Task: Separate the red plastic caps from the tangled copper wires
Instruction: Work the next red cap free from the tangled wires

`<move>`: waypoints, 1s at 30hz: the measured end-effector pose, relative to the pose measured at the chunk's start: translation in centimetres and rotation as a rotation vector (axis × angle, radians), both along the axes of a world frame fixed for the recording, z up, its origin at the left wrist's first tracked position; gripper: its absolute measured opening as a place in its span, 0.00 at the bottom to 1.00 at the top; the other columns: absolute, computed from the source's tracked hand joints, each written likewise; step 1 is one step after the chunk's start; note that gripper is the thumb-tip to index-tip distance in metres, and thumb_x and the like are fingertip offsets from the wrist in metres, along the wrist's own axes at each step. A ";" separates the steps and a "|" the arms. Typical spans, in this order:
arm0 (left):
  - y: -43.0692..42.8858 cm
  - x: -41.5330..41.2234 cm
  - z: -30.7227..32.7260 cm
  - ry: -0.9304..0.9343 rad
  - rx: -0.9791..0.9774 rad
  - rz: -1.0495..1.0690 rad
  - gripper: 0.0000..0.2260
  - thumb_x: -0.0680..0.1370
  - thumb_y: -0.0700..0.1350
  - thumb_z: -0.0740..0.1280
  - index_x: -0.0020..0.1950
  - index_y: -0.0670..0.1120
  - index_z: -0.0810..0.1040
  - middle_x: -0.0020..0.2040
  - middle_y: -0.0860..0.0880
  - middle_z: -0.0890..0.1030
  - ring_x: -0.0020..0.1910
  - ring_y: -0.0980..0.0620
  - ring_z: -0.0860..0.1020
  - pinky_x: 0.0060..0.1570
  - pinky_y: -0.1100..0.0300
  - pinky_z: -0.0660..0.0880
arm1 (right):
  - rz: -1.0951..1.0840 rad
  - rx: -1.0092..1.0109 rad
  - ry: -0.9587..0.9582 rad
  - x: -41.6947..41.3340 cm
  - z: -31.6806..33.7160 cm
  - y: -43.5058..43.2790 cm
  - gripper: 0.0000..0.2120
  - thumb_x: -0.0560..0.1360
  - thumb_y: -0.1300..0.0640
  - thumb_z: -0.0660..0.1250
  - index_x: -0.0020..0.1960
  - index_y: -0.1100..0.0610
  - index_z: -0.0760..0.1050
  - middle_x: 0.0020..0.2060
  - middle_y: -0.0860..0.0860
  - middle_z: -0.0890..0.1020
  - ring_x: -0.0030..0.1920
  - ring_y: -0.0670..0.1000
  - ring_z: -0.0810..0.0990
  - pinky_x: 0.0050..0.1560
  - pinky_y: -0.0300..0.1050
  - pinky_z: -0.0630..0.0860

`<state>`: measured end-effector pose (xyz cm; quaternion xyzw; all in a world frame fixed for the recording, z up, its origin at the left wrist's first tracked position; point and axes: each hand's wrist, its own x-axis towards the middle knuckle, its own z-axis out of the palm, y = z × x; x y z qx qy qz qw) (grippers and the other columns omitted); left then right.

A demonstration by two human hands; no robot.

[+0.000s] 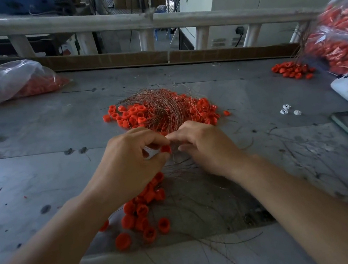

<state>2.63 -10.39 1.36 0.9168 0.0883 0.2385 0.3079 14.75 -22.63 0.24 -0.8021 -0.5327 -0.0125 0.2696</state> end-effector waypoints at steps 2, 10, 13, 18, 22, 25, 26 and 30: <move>-0.1 0.0 0.0 0.007 -0.002 -0.006 0.07 0.69 0.42 0.72 0.45 0.51 0.82 0.43 0.62 0.78 0.45 0.71 0.74 0.42 0.80 0.67 | -0.004 0.061 -0.008 0.0 0.0 0.1 0.10 0.74 0.64 0.66 0.53 0.56 0.81 0.47 0.52 0.80 0.49 0.49 0.78 0.49 0.46 0.74; -0.1 0.1 0.1 0.014 -0.009 0.029 0.08 0.70 0.42 0.72 0.43 0.56 0.80 0.43 0.62 0.78 0.44 0.69 0.74 0.40 0.80 0.67 | 0.036 0.000 -0.098 0.2 -0.3 0.3 0.12 0.73 0.64 0.68 0.54 0.55 0.80 0.45 0.51 0.76 0.45 0.44 0.70 0.42 0.40 0.71; -0.2 0.1 0.1 0.017 -0.005 0.023 0.09 0.70 0.42 0.72 0.42 0.57 0.79 0.43 0.62 0.79 0.45 0.68 0.74 0.42 0.79 0.68 | 0.045 0.085 -0.082 0.1 -0.1 0.2 0.08 0.72 0.62 0.68 0.50 0.58 0.82 0.43 0.53 0.79 0.44 0.49 0.76 0.40 0.44 0.73; 0.1 0.1 0.0 0.019 0.026 0.032 0.08 0.70 0.43 0.73 0.46 0.52 0.82 0.43 0.64 0.77 0.45 0.69 0.73 0.41 0.81 0.66 | 0.055 0.146 -0.101 0.5 0.2 -0.1 0.13 0.74 0.69 0.64 0.56 0.62 0.78 0.48 0.56 0.81 0.48 0.52 0.79 0.50 0.45 0.76; -0.1 0.2 0.0 0.032 0.083 -0.069 0.07 0.69 0.41 0.73 0.46 0.49 0.83 0.43 0.67 0.74 0.45 0.75 0.72 0.46 0.82 0.64 | -0.065 0.340 -0.073 0.8 0.7 -0.5 0.10 0.72 0.66 0.67 0.53 0.65 0.80 0.40 0.58 0.84 0.38 0.50 0.82 0.43 0.34 0.75; -0.1 0.5 -0.2 0.055 0.135 -0.110 0.07 0.70 0.40 0.72 0.46 0.48 0.82 0.46 0.63 0.75 0.45 0.69 0.72 0.47 0.82 0.64 | -0.131 0.427 -0.054 0.9 0.9 -0.5 0.07 0.71 0.65 0.69 0.48 0.65 0.81 0.40 0.57 0.84 0.39 0.49 0.81 0.41 0.29 0.75; -0.2 0.6 -0.2 0.057 0.150 -0.117 0.07 0.71 0.40 0.72 0.47 0.48 0.82 0.47 0.62 0.75 0.47 0.67 0.71 0.47 0.80 0.64 | -0.135 0.417 -0.048 0.9 0.9 -0.5 0.07 0.70 0.65 0.69 0.48 0.65 0.81 0.41 0.57 0.84 0.41 0.48 0.81 0.44 0.28 0.74; -0.2 0.7 -0.3 0.058 0.177 -0.124 0.07 0.71 0.40 0.71 0.49 0.47 0.82 0.49 0.60 0.75 0.51 0.63 0.71 0.49 0.78 0.63 | -0.145 0.268 -0.025 0.9 0.8 -0.5 0.11 0.71 0.64 0.69 0.53 0.60 0.80 0.45 0.53 0.82 0.44 0.48 0.78 0.49 0.36 0.74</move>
